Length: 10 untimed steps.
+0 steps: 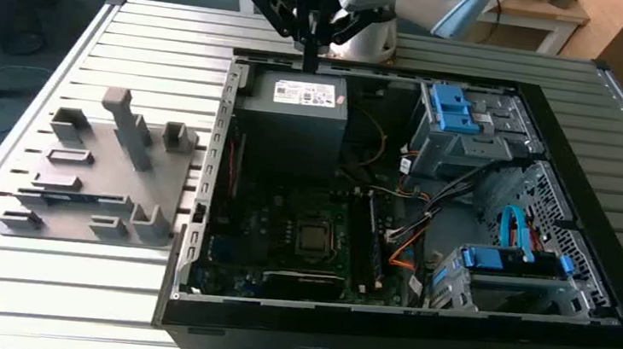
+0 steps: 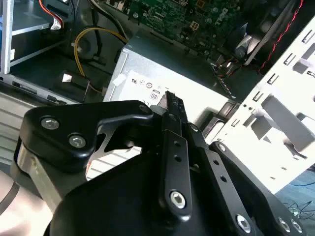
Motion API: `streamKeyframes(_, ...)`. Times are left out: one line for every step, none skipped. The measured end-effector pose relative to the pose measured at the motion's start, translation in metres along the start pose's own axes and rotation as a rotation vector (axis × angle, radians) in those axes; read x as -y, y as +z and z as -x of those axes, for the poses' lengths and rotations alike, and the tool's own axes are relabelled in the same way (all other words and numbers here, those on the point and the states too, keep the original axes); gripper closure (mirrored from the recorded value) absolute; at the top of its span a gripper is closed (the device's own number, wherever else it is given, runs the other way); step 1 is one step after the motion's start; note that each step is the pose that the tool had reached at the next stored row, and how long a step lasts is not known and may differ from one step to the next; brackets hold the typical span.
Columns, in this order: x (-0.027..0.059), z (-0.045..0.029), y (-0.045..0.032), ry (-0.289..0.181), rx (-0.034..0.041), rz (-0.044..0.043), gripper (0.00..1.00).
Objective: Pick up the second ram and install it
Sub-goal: 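Reach for the second ram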
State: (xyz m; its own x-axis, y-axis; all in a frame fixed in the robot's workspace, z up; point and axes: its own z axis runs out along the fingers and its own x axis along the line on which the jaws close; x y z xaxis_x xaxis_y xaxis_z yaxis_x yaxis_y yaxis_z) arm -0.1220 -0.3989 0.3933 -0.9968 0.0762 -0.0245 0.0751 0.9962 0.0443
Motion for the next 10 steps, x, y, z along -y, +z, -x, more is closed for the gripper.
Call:
streamKeyframes(0.0,0.0,0.0,0.0,0.0,0.0,0.9)
streamKeyframes(0.0,0.0,0.0,0.0,0.0,0.0,0.9)
streamKeyframes(0.0,0.0,0.0,0.0,0.0,0.0,0.9)
streamKeyframes(0.0,0.0,0.0,0.0,0.0,0.0,0.9)
streamKeyframes(0.0,-0.0001,0.0,0.0,0.0,0.0,0.9)
streamKeyframes(0.0001,-0.001,-0.0001,0.0,0.0,-0.0002,0.9)
streamKeyframes(0.0002,-0.0027,-0.0002,0.0,-0.0001,-0.0001,0.9)
streamKeyframes(0.0004,-0.0049,-0.0002,0.0,0.0,-0.0001,0.9)
streamKeyframes(0.0006,-0.0079,-0.0002,0.0,0.0,0.0,0.9)
streamKeyframes(0.0009,-0.0114,-0.0004,0.0,0.0,0.0,0.9)
